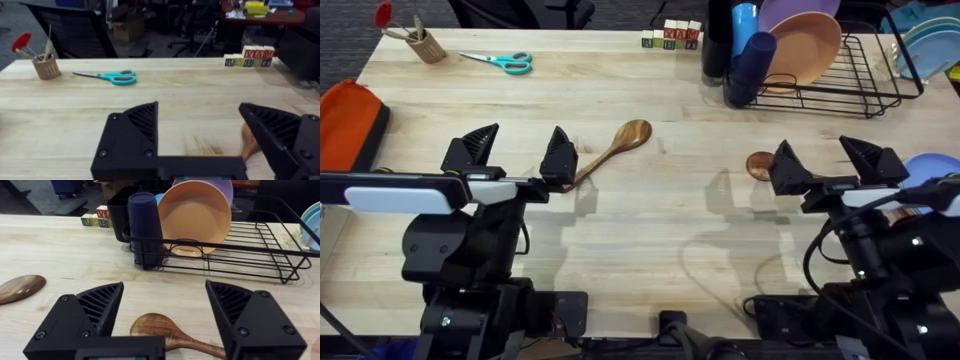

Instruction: Pick up the spoon on the table one by one and put them onto the rack

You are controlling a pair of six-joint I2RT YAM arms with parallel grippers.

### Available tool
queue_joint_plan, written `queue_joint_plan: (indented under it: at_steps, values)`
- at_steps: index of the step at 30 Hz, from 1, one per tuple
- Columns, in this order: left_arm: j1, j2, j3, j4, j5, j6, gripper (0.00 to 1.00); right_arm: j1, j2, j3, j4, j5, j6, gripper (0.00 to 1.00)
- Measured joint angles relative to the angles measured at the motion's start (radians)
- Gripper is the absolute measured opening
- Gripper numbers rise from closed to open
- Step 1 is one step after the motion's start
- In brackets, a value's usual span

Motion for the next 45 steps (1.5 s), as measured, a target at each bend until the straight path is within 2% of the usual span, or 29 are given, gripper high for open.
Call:
queue_joint_plan:
  at_steps: [16,19,20,23,24,33,34,40,45]
  values:
    - [0.0,0.0,0.001,-0.005,-0.003,0.0,0.993,0.0,0.0,0.005,-0.021,0.007,-0.001,0.996]
    - [0.0,0.0,0.026,-0.066,-0.003,0.0,0.993,0.0,0.0,0.035,-0.084,0.013,-0.001,0.996]
    - [0.0,0.014,0.109,-0.18,-0.003,0.0,0.993,0.0,0.018,0.129,-0.275,0.035,-0.002,0.996]
    - [0.0,0.074,0.253,-0.288,-0.003,0.0,0.993,0.0,0.087,0.262,-0.435,0.051,-0.01,0.996]
    - [0.0,0.175,0.416,-0.379,-0.003,0.0,0.993,0.0,0.189,0.434,-0.552,0.057,-0.017,0.996]
    - [0.0,0.633,0.955,-0.649,-0.003,0.0,0.993,0.0,0.592,0.969,-0.869,0.061,-0.036,0.996]
    - [0.0,0.778,1.121,-0.718,0.0,0.0,0.993,0.0,0.732,1.14,-0.957,0.061,-0.055,0.997]
    - [0.0,0.977,1.344,-0.813,0.017,0.0,0.993,0.0,0.938,1.387,-1.076,0.061,-0.079,0.996]
    - [0.0,1.088,1.425,-0.888,0.028,0.0,0.992,0.0,1.047,1.47,-1.131,0.061,-0.098,0.996]
